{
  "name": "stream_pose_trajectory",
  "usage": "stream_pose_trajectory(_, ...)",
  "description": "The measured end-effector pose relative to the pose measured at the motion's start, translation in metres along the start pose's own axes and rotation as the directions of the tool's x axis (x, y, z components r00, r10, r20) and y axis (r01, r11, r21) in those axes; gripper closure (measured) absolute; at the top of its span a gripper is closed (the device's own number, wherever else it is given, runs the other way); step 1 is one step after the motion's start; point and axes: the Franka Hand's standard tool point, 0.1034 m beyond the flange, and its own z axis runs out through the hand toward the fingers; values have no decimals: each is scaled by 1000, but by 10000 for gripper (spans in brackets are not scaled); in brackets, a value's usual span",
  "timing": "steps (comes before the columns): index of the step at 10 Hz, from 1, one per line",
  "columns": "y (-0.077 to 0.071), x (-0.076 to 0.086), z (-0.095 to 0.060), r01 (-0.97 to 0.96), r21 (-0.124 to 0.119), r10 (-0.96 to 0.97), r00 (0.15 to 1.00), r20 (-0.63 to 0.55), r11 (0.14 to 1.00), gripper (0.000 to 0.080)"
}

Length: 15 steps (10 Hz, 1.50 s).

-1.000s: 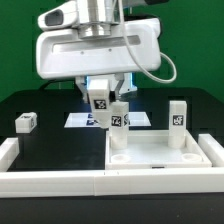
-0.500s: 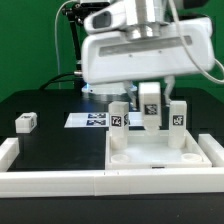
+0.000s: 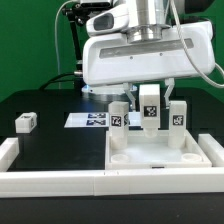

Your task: Assemble square table

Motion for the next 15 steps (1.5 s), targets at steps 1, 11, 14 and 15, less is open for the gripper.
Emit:
stream_pose_trajectory(1,-11,3,0,-17,-1,17,998,-53,1000,512)
stream_pose_trajectory(11,-59,9,17,5,14,-2,984,-181,1000,512)
stream_pose_trajectory(14,-67,0,23,26,5,-24,970,-240,1000,512)
stream_pose_trajectory(15,-67,3,22,28,5,-26,969,-247,1000,512)
